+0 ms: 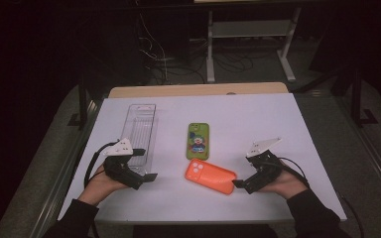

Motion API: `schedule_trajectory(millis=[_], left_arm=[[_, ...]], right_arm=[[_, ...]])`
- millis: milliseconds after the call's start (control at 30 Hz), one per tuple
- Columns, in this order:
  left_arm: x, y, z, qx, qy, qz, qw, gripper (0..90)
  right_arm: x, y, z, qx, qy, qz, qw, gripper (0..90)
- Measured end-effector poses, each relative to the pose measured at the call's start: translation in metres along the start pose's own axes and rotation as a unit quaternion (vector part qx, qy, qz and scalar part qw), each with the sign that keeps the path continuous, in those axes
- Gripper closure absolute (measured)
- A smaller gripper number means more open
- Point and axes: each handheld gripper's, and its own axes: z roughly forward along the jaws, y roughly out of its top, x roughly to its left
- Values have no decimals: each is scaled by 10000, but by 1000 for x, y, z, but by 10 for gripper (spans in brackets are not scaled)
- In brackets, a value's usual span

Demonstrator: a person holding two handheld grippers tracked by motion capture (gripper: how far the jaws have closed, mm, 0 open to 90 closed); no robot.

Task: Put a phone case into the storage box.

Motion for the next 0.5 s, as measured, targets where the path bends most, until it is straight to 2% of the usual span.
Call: schedule_trajectory(millis=[33,333,500], left_arm=[[0,0,0,-3,-7,-2,10000,0],[0,0,1,2,-7,-37,10000,0],[-1,1,1,-5,-11,-56,10000,0]], right_arm=[[1,5,1,-9,59,-17,10000,0],[4,30,12,8,83,-215,9997,0],[4,41,20,-6,131,-240,9996,0]])
